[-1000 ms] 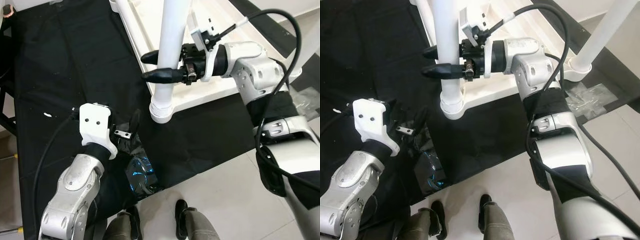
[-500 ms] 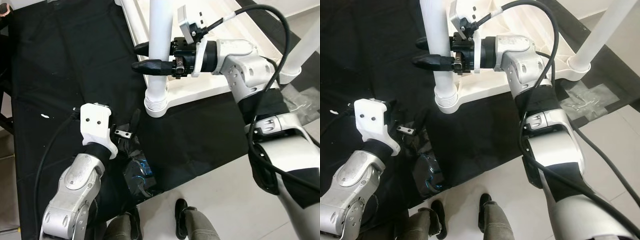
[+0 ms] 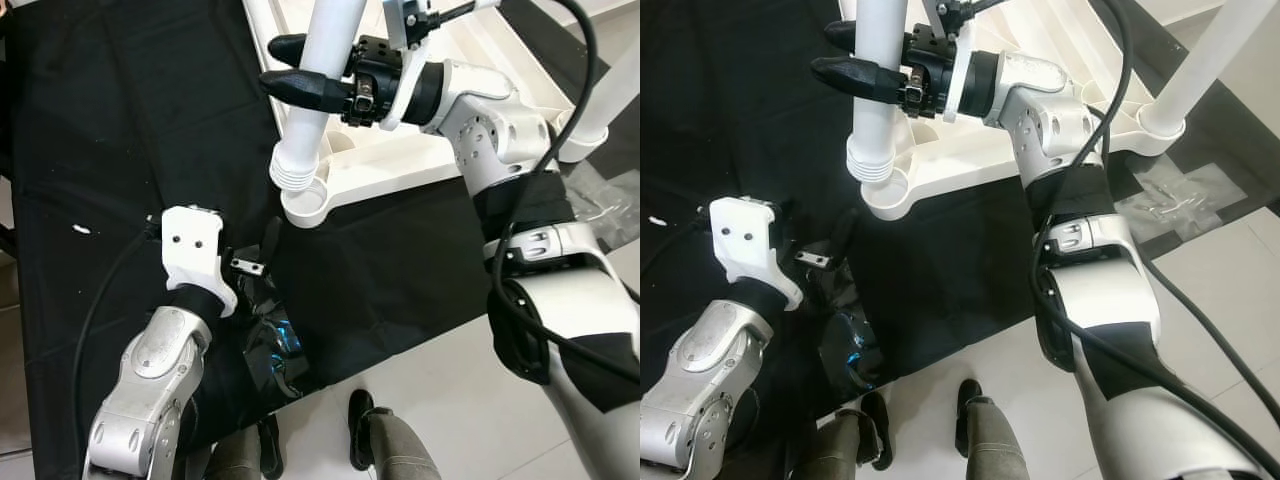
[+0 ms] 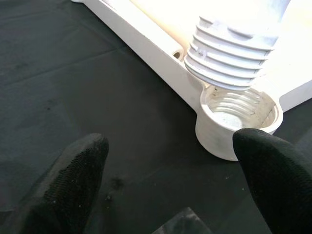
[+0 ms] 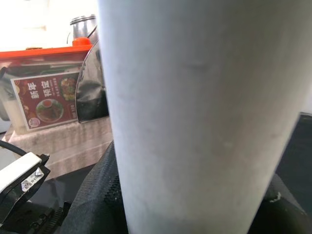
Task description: Building children table
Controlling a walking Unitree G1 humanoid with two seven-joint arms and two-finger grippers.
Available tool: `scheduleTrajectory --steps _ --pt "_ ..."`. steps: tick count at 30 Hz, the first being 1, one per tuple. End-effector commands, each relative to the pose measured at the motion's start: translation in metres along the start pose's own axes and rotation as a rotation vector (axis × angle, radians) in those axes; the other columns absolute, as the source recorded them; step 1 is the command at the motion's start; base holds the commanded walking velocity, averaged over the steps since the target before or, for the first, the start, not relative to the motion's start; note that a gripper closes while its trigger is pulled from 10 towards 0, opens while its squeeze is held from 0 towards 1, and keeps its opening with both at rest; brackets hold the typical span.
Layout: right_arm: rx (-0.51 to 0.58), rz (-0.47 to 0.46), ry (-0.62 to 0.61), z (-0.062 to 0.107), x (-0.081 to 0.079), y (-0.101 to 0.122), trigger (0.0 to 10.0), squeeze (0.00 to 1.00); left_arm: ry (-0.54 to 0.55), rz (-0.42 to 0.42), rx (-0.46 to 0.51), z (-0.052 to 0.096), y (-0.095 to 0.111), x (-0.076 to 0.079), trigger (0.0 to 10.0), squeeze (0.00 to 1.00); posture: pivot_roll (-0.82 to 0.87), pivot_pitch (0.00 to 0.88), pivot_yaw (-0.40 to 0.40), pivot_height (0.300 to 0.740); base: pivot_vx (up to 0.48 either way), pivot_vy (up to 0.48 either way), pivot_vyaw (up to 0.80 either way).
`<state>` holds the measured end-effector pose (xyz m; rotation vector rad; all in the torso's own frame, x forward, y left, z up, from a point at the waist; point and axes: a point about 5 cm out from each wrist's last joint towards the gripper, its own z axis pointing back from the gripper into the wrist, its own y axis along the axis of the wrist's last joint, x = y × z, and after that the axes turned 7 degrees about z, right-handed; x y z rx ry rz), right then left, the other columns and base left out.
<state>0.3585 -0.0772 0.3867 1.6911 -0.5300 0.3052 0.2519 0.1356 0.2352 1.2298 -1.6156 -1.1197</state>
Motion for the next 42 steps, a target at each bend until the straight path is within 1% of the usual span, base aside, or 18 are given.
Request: scheduleTrajectory --steps 1,2,3,5,6,8,21,23,24,26,27,28,29,30,31,32,37,42 --pt "0.018 0.029 0.029 -0.006 -0.002 0.007 10.0 0.00 0.009 -0.002 -0.012 0.002 -0.004 -0.001 10.0 0.00 0.05 0.401 -0.002 0.740 0.000 0.000 0.00" --pt "0.005 0.035 0.028 -0.006 -0.002 0.006 10.0 0.00 0.010 -0.002 -0.012 0.002 -0.004 -0.001 10.0 0.00 0.05 0.401 -0.002 0.740 0.000 0.000 0.00" --pt "-0.038 0.026 0.026 -0.007 -0.001 0.002 10.0 0.00 0.010 -0.002 -0.011 0.002 -0.004 -0.001 10.0 0.00 0.05 0.401 -0.002 0.740 0.000 0.000 0.00" --pt "-0.038 0.026 0.026 -0.007 -0.001 0.002 10.0 0.00 0.010 -0.002 -0.011 0.002 -0.004 -0.001 10.0 0.00 0.05 0.401 -0.002 0.740 0.000 0.000 0.00" --pt "-0.090 0.032 0.052 -0.006 -0.004 -0.005 10.0 0.00 0.010 -0.002 -0.010 0.002 -0.004 -0.001 10.0 0.00 0.05 0.401 -0.002 0.740 0.000 0.000 0.00" --pt "-0.142 0.033 0.114 -0.006 -0.011 -0.015 10.0 0.00 0.011 -0.002 -0.008 0.002 -0.003 0.000 10.0 0.00 0.04 0.401 -0.006 0.740 0.000 0.000 0.00" --pt "-0.153 -0.003 0.225 -0.015 -0.033 -0.031 10.0 0.00 0.013 0.000 -0.005 0.002 -0.004 0.001 10.0 0.00 0.04 0.396 -0.009 0.740 0.000 0.000 0.00" --pt "-0.199 -0.005 0.247 -0.014 -0.036 -0.038 10.0 0.00 0.013 0.000 -0.005 0.002 -0.004 0.001 10.0 0.00 0.04 0.396 -0.009 0.740 0.000 0.000 0.00" --pt "-0.199 -0.005 0.247 -0.014 -0.036 -0.038 10.0 0.00 0.013 0.000 -0.005 0.002 -0.004 0.001 10.0 0.00 0.04 0.396 -0.009 0.740 0.000 0.000 0.00" --pt "-0.264 -0.019 0.253 -0.012 -0.036 -0.044 10.0 0.00 0.013 0.001 -0.005 0.003 -0.004 0.001 10.0 0.00 0.04 0.392 -0.010 0.740 0.000 0.000 0.00" --pt "-0.264 -0.019 0.253 -0.012 -0.036 -0.044 10.0 0.00 0.013 0.001 -0.005 0.003 -0.004 0.001 10.0 0.00 0.04 0.392 -0.010 0.740 0.000 0.000 0.00" --pt "-0.286 -0.044 0.270 -0.010 -0.036 -0.045 10.0 0.00 0.013 0.001 -0.005 0.002 -0.004 0.001 10.0 0.00 0.04 0.392 -0.010 0.740 0.000 0.000 0.00" --pt "-0.287 -0.081 0.287 -0.009 -0.036 -0.043 10.0 0.00 0.012 0.002 -0.004 0.002 -0.004 0.001 10.0 0.00 0.04 0.392 -0.010 0.740 0.000 0.000 0.00" --pt "-0.287 -0.081 0.287 -0.009 -0.036 -0.043 10.0 0.00 0.012 0.002 -0.004 0.002 -0.004 0.001 10.0 0.00 0.04 0.392 -0.010 0.740 0.000 0.000 0.00" --pt "-0.277 -0.114 0.305 -0.009 -0.036 -0.040 10.0 0.00 0.011 0.002 -0.004 0.002 -0.005 0.001 10.0 0.00 0.04 0.386 -0.013 0.740 0.000 0.000 0.00" --pt "-0.252 -0.135 0.368 -0.005 -0.038 -0.032 10.0 0.00 0.010 0.002 -0.003 0.002 -0.005 0.002 10.0 0.00 0.04 0.386 -0.013 0.740 0.000 0.000 0.00" --pt "-0.269 -0.128 0.402 -0.001 -0.039 -0.030 10.0 0.00 0.011 0.002 -0.002 0.002 -0.005 0.001 10.0 0.00 0.04 0.381 -0.013 0.740 0.000 0.000 0.00" --pt "-0.294 -0.148 0.443 0.005 -0.041 -0.030 10.0 0.00 0.010 0.000 -0.002 0.002 -0.005 0.001 10.0 0.00 0.04 0.379 -0.013 0.740 0.000 0.000 0.00"
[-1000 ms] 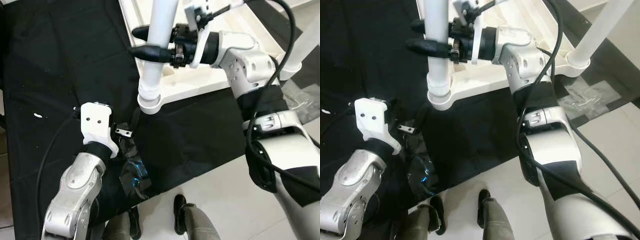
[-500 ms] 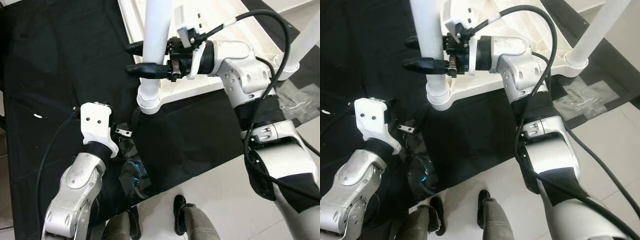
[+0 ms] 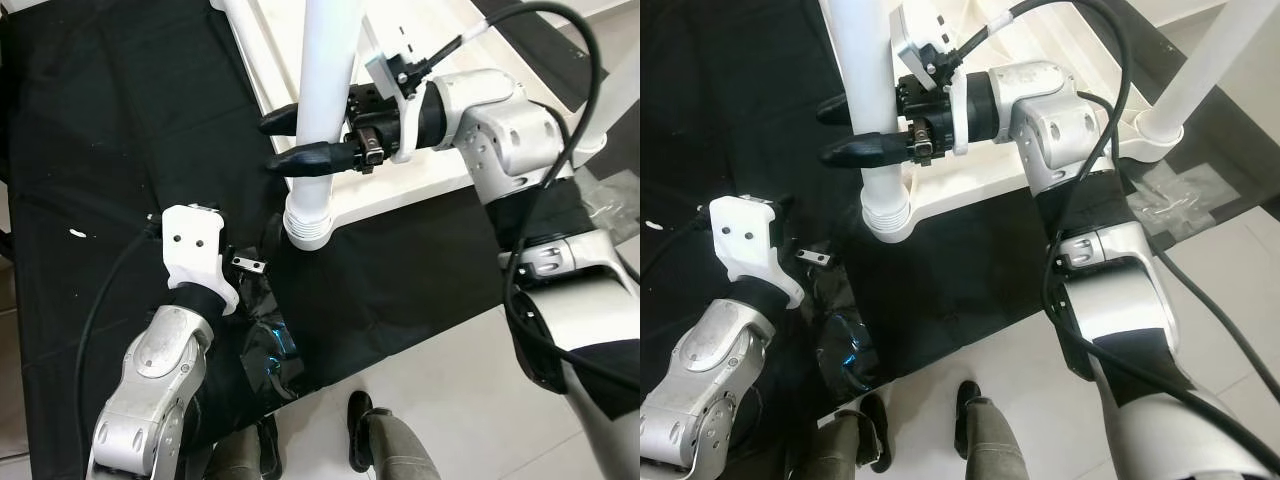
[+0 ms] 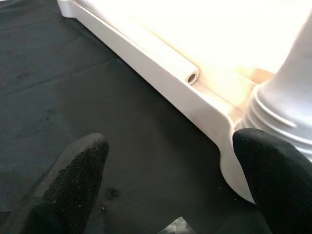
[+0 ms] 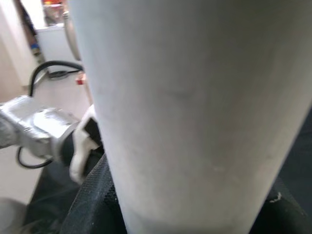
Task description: Building children table
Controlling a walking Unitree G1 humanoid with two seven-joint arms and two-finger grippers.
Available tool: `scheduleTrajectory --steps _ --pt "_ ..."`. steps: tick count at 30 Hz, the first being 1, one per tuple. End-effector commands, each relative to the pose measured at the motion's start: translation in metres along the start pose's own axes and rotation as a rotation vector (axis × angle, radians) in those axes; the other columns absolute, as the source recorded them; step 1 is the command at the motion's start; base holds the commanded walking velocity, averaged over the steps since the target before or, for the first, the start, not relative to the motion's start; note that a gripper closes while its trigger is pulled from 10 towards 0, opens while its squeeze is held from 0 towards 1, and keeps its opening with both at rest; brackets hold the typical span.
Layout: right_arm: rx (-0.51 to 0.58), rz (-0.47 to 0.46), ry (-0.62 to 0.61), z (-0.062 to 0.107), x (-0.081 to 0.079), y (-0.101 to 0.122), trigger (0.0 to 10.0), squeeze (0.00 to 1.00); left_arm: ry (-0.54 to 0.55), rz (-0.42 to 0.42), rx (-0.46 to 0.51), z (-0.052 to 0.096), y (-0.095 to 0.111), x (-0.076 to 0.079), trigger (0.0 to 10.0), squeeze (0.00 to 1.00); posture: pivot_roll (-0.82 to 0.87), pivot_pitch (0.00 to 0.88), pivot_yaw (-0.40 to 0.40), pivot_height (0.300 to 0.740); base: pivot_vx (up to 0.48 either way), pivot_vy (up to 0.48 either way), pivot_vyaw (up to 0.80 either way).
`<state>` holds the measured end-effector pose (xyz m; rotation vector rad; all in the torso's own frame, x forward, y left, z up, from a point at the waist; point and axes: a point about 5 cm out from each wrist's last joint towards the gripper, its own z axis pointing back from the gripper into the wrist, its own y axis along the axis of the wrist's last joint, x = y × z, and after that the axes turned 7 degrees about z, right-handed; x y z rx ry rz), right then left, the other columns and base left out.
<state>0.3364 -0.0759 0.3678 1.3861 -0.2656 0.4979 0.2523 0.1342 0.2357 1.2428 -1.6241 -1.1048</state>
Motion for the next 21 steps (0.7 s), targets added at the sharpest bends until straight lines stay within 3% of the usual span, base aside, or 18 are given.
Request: scheduleTrajectory --steps 1,6,9,12,14,21 --pt "-0.076 -0.116 0.119 -0.008 -0.012 -0.026 10.0 0.00 0.005 0.001 -0.018 0.002 -0.005 0.000 10.0 0.00 0.04 0.380 -0.013 0.740 0.000 0.000 0.00" --pt "-0.172 -0.089 0.124 -0.004 -0.014 -0.031 10.0 0.00 0.005 0.002 -0.016 0.002 -0.005 0.000 10.0 0.00 0.03 0.383 -0.014 0.740 0.000 0.000 0.00" --pt "-0.224 -0.053 0.032 -0.006 -0.006 -0.035 10.0 0.00 0.007 0.002 -0.015 0.002 -0.005 0.000 10.0 0.00 0.03 0.383 -0.016 0.740 0.000 0.000 0.00" --pt "-0.226 -0.050 0.001 -0.008 -0.003 -0.034 10.0 0.00 0.007 0.002 -0.015 0.002 -0.005 0.000 10.0 0.00 0.03 0.383 -0.016 0.740 0.000 0.000 0.00" --pt "-0.204 -0.049 -0.128 -0.017 0.010 -0.032 10.0 0.00 0.007 0.002 -0.014 0.002 -0.005 0.000 10.0 0.00 0.03 0.383 -0.017 0.740 0.000 0.000 0.00" --pt "-0.178 -0.091 -0.308 -0.020 0.021 -0.036 10.0 0.00 0.008 0.001 -0.011 0.001 -0.004 0.001 10.0 0.00 0.03 0.383 -0.019 0.740 0.000 0.000 0.00"
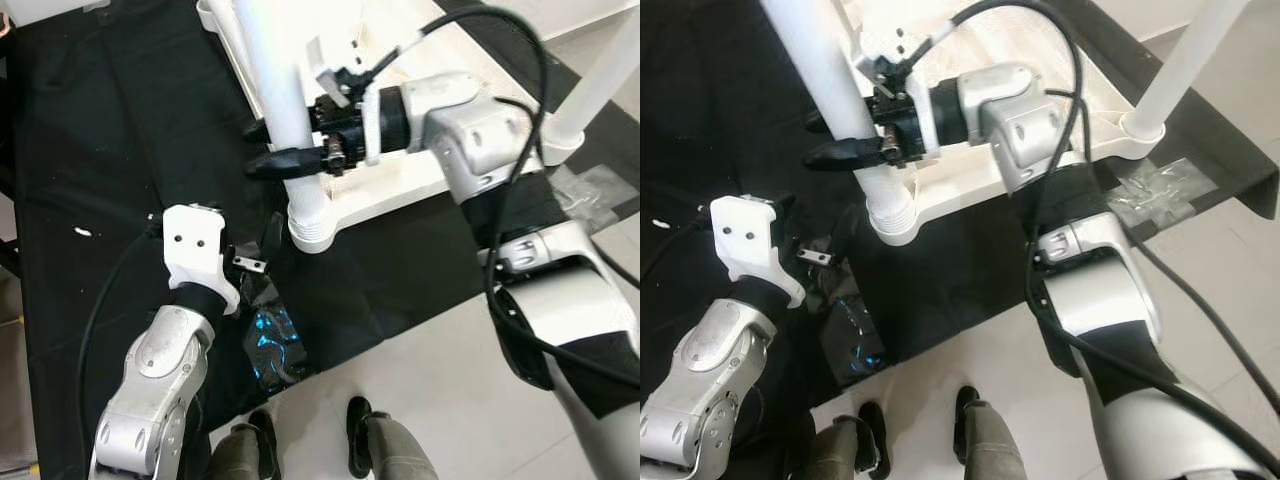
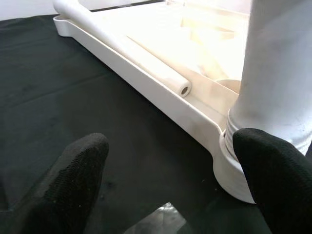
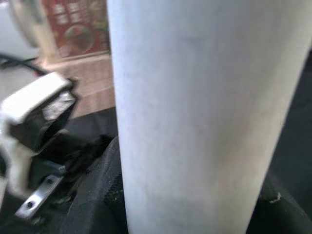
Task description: Building children table
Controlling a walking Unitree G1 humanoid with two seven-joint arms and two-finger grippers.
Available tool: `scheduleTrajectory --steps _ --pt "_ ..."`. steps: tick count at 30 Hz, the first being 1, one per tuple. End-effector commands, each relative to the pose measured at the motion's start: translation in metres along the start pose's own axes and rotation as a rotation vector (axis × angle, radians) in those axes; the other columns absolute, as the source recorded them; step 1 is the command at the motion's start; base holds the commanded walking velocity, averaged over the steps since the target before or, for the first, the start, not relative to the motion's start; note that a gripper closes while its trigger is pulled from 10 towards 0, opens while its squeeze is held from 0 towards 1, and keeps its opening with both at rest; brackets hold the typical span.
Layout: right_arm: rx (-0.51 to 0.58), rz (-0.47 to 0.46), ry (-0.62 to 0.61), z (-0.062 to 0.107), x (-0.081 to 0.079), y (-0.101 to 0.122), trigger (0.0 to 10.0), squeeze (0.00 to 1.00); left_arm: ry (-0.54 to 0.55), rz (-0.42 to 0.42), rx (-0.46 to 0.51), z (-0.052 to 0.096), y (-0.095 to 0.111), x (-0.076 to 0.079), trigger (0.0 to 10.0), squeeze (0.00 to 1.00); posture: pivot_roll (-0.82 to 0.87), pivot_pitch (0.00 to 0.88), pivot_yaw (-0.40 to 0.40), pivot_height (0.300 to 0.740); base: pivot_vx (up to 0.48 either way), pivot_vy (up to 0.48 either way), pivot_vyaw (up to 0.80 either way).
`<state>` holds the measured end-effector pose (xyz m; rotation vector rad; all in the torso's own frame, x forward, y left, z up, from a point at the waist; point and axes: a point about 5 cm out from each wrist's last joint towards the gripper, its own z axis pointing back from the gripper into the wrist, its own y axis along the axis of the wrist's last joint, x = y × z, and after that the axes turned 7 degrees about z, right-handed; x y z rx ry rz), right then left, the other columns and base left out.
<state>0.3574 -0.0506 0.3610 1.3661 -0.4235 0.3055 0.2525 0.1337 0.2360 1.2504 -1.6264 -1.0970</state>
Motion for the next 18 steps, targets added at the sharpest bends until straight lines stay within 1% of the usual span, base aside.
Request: scheduleTrajectory --steps 1,2,4,8,9,10,11,13,14,16,18 --pt "-0.103 -0.045 -0.097 0.001 0.003 -0.023 10.0 0.00 0.004 0.002 -0.019 0.002 -0.005 0.000 10.0 0.00 0.03 0.383 -0.019 0.740 0.000 0.000 0.00" --pt "-0.105 -0.053 -0.129 0.002 0.005 -0.025 10.0 0.00 0.004 0.002 -0.018 0.002 -0.005 0.000 10.0 0.00 0.03 0.383 -0.019 0.740 0.000 0.000 0.00" --pt "-0.097 -0.059 -0.149 0.003 0.005 -0.028 10.0 0.00 0.005 0.001 -0.017 0.001 -0.004 0.000 10.0 0.00 0.03 0.384 -0.018 0.740 0.000 0.000 0.00" --pt "-0.068 -0.043 -0.133 0.004 0.002 -0.027 10.0 0.00 0.006 0.000 -0.017 0.001 -0.004 0.000 10.0 0.00 0.03 0.384 -0.018 0.740 0.000 0.000 0.00" --pt "-0.001 -0.004 -0.084 0.006 -0.003 -0.020 10.0 0.00 0.008 -0.001 -0.017 0.001 -0.005 -0.001 10.0 0.00 0.03 0.384 -0.019 0.740 0.000 0.000 0.00" --pt "0.025 0.015 -0.064 0.007 -0.005 -0.017 10.0 0.00 0.009 -0.001 -0.016 0.001 -0.005 -0.002 10.0 0.00 0.03 0.383 -0.019 0.740 0.000 0.000 0.00" --pt "0.025 0.015 -0.064 0.007 -0.005 -0.017 10.0 0.00 0.009 -0.001 -0.016 0.001 -0.005 -0.002 10.0 0.00 0.03 0.383 -0.019 0.740 0.000 0.000 0.00" --pt "0.075 0.040 -0.019 0.011 -0.010 -0.012 10.0 0.00 0.008 -0.001 -0.016 0.001 -0.005 -0.001 10.0 0.00 0.03 0.383 -0.019 0.740 0.000 0.000 0.00" --pt "0.075 0.040 -0.019 0.011 -0.010 -0.012 10.0 0.00 0.008 -0.001 -0.016 0.001 -0.005 -0.001 10.0 0.00 0.03 0.383 -0.019 0.740 0.000 0.000 0.00" --pt "0.136 0.047 0.009 0.017 -0.014 -0.007 10.0 0.00 0.006 0.000 -0.016 0.001 -0.005 -0.001 10.0 0.00 0.03 0.383 -0.019 0.740 0.000 0.000 0.00" --pt "0.151 0.048 0.013 0.019 -0.015 -0.006 10.0 0.00 0.006 0.000 -0.015 0.001 -0.005 -0.001 10.0 0.00 0.03 0.383 -0.019 0.740 0.000 0.000 0.00"
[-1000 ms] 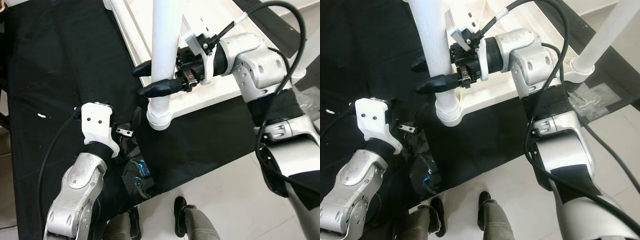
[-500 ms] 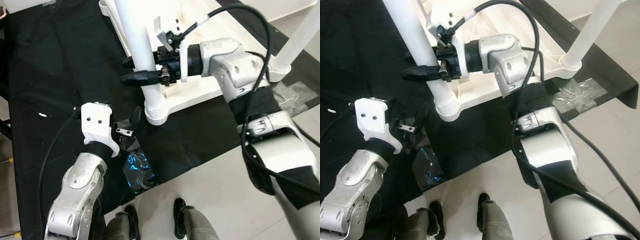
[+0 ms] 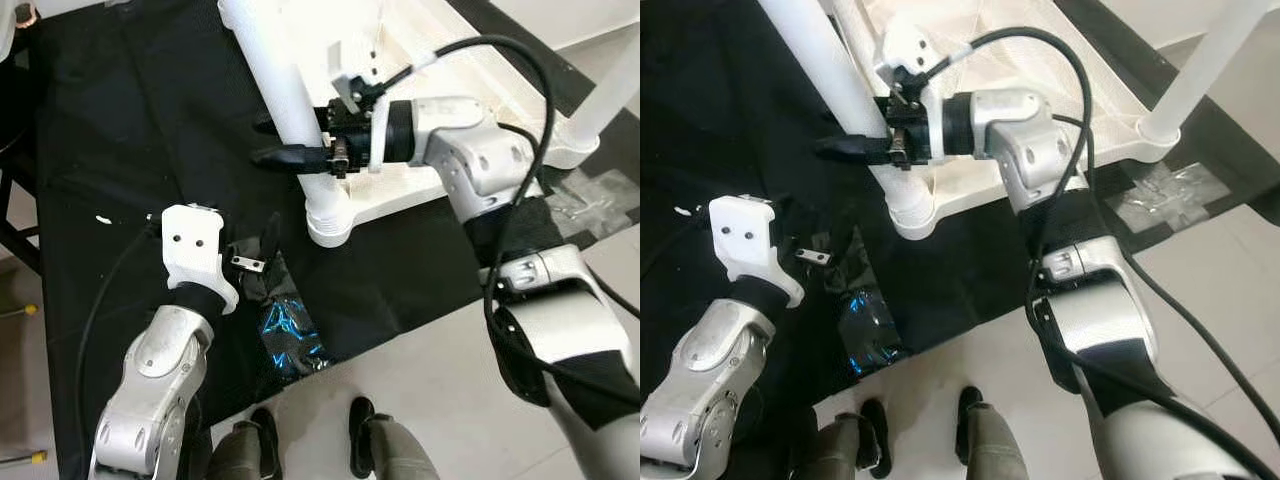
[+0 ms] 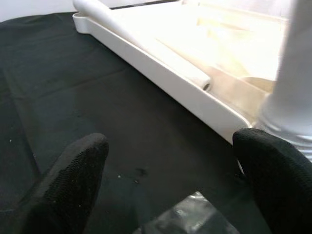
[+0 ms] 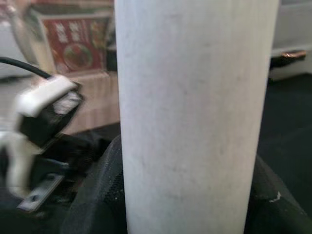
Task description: Building children table
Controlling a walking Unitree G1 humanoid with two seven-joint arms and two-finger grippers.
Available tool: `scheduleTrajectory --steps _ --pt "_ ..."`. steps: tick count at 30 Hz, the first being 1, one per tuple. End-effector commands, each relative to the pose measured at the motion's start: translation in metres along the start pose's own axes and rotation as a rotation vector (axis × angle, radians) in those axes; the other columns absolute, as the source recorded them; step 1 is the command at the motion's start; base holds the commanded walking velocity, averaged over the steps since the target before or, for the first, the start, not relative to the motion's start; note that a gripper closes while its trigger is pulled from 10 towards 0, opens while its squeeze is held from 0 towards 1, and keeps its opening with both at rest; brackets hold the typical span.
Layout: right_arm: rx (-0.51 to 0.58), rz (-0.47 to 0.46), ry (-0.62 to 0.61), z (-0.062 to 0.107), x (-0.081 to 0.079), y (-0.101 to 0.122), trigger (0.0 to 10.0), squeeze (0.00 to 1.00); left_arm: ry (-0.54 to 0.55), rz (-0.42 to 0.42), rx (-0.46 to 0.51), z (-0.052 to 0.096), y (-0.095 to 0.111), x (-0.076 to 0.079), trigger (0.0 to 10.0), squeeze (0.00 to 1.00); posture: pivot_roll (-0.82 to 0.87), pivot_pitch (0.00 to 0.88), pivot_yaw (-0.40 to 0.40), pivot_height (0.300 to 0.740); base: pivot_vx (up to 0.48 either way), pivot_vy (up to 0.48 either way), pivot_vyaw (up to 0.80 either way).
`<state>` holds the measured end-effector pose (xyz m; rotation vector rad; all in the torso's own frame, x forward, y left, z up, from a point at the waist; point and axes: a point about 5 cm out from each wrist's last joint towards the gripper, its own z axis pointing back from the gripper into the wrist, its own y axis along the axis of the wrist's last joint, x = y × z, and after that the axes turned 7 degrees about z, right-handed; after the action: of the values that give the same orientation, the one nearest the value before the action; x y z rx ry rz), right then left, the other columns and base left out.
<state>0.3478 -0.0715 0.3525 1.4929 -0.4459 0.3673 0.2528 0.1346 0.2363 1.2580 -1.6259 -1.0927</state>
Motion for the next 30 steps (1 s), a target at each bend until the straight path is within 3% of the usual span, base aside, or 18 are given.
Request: scheduleTrajectory --steps 1,5,10,15,30 --pt "0.016 0.005 0.023 -0.001 -0.003 0.001 10.0 0.00 0.002 0.003 -0.020 0.001 -0.005 0.000 10.0 0.00 0.03 0.383 -0.019 0.740 0.000 0.000 0.00" --pt "0.035 0.006 -0.018 0.006 -0.005 -0.002 10.0 0.00 0.002 0.001 -0.020 0.001 -0.006 -0.001 10.0 0.00 0.03 0.380 -0.014 0.740 0.000 0.000 0.00" --pt "0.067 -0.003 -0.032 0.016 -0.019 -0.011 10.0 0.00 0.001 -0.001 -0.019 0.001 -0.006 -0.002 10.0 0.00 0.03 0.380 -0.008 0.740 0.000 0.000 0.00" --pt "0.072 0.001 -0.001 0.019 -0.029 -0.014 10.0 0.00 -0.001 -0.002 -0.018 0.000 -0.005 -0.002 10.0 0.00 0.03 0.377 -0.005 0.740 0.000 0.000 0.00" --pt "0.091 -0.026 -0.018 0.028 -0.041 -0.017 10.0 0.00 -0.006 0.001 -0.014 -0.001 -0.006 -0.001 10.0 0.00 0.03 0.363 -0.004 0.740 0.000 0.000 0.00"
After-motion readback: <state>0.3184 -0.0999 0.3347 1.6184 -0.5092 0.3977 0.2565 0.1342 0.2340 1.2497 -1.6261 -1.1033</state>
